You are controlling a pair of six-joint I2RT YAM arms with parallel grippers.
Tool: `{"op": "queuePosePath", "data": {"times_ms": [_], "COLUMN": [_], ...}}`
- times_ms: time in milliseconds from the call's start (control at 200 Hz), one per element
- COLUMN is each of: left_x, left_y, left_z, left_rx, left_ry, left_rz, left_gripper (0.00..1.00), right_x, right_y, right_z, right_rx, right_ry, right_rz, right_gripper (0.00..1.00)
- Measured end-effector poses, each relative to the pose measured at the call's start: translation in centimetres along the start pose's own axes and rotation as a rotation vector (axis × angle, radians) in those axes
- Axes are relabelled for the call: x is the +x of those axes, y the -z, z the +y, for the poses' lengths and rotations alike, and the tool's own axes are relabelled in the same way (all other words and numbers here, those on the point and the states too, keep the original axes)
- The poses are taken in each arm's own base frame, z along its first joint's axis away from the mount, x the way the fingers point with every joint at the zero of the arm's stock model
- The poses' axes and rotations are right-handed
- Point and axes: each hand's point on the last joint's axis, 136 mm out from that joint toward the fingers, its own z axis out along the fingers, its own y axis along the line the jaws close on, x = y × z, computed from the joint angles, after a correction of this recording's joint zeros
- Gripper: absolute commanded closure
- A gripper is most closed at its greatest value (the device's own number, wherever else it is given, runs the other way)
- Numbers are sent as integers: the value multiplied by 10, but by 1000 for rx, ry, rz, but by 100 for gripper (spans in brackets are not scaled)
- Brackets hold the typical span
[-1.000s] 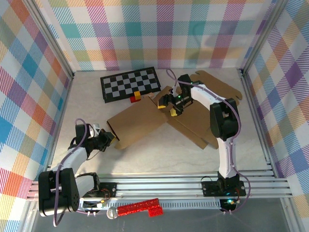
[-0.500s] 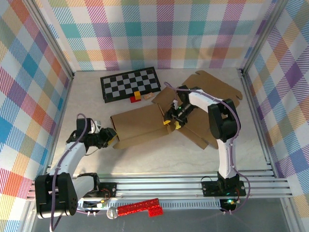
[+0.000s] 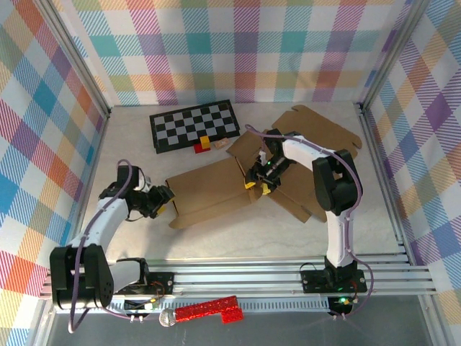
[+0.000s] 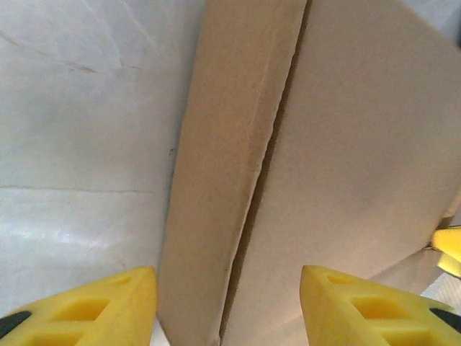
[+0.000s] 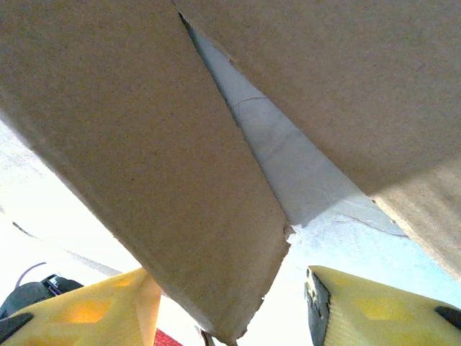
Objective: Fold the paper box
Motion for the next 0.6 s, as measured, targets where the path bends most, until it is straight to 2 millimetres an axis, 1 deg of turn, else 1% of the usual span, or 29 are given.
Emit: {"op": "queuePosePath", "data": {"times_ms": [65, 95, 145, 195, 300, 400, 470, 600], "left_x": [6, 8, 10, 10, 4, 4, 5, 6], "left_y": [-13, -18, -26, -32, -35, -37, -37, -36], "left_z": [-3, -6, -8, -8, -12, -11, -8, -6], "left_rx": [3, 8, 2, -2, 4, 14, 21, 47], "left_ry": [-25, -38, -50, -57, -73, -87, -98, -114], "left_rz": [24, 32, 41, 43, 15, -4, -23, -62], "left_gripper": [47, 51, 58, 69, 88, 100, 100, 100], "right_x": [0, 0, 0, -1, -3, -4, -5, -6], "right_y": [0, -1, -1, 0, 2, 3, 3, 3], "right_z": [1, 1, 1, 1, -2, -2, -2, 2], "right_rx": [0, -1, -1, -1, -1, -2, -4, -23], "right_ry": [0, 0, 2, 1, -4, -5, 4, 44], "right_rz": [0, 0, -2, -4, -12, -13, -15, -19], "right_gripper": [46, 46, 45, 45, 44, 41, 37, 24]}}
